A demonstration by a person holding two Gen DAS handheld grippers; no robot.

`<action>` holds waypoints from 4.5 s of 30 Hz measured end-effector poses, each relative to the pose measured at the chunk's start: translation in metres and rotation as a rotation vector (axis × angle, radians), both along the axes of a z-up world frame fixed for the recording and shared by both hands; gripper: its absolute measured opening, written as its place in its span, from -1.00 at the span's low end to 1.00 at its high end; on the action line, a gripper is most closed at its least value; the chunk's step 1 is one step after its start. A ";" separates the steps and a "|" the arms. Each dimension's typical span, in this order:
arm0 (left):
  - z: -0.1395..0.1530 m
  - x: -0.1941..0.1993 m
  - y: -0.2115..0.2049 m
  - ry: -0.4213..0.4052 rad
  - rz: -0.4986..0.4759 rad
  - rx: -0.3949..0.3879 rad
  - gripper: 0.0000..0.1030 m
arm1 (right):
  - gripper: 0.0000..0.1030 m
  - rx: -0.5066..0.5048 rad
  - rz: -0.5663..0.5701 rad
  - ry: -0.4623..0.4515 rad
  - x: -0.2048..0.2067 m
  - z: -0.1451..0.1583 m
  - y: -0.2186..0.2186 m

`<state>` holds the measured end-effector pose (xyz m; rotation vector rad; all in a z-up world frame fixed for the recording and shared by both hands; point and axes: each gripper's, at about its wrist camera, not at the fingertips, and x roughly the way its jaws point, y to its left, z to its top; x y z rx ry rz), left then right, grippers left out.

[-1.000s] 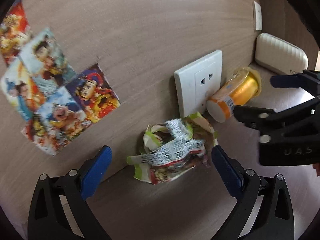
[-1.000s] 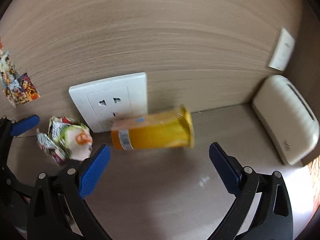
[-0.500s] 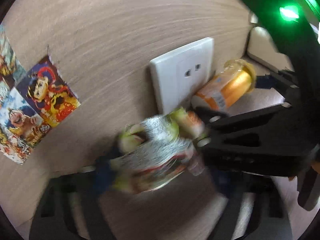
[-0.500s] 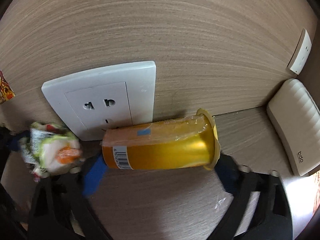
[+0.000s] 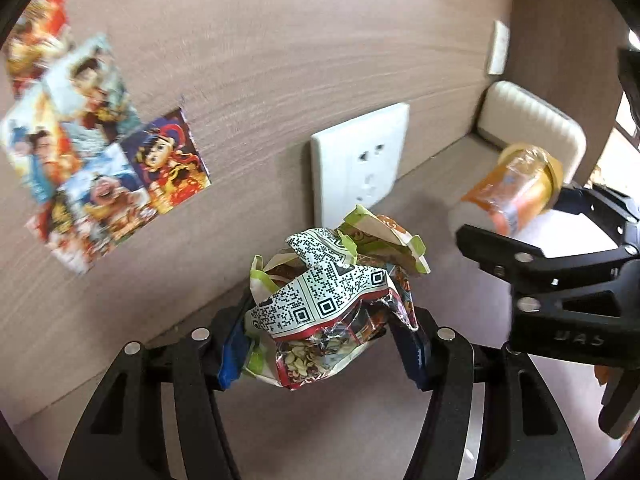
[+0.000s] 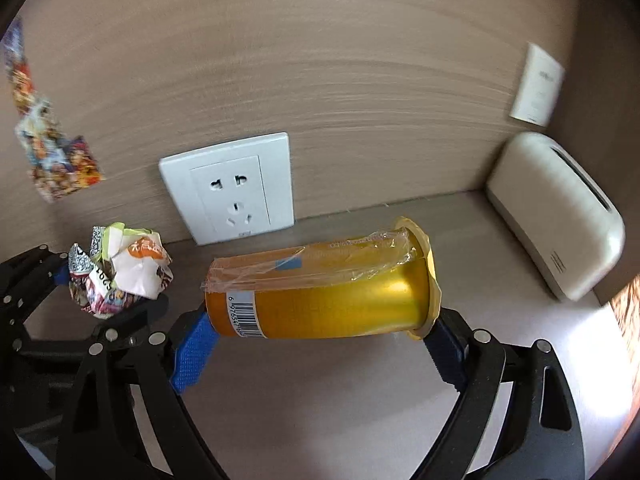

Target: Collect trash

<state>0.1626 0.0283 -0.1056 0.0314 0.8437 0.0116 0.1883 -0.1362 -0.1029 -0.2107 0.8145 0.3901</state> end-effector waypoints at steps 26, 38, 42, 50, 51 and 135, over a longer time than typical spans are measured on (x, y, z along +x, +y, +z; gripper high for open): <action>0.012 -0.159 -0.260 0.037 -0.578 0.007 0.18 | 0.74 0.069 -0.448 0.011 -0.220 0.021 -0.258; -0.053 -0.214 -0.390 0.146 -0.866 0.042 0.18 | 0.74 0.074 -0.671 0.143 -0.275 -0.040 -0.365; -0.100 -0.218 -0.422 0.206 -0.921 0.044 0.18 | 0.74 0.088 -0.717 0.209 -0.281 -0.084 -0.394; -0.231 -0.209 -0.468 0.355 -0.965 0.060 0.19 | 0.74 0.111 -0.798 0.330 -0.268 -0.205 -0.437; -0.255 -0.207 -0.474 0.378 -0.968 0.065 0.19 | 0.74 0.116 -0.810 0.346 -0.266 -0.223 -0.441; 0.098 -0.188 -0.096 -0.204 -0.095 0.001 0.90 | 0.91 0.030 -0.405 -0.262 -0.235 0.116 -0.132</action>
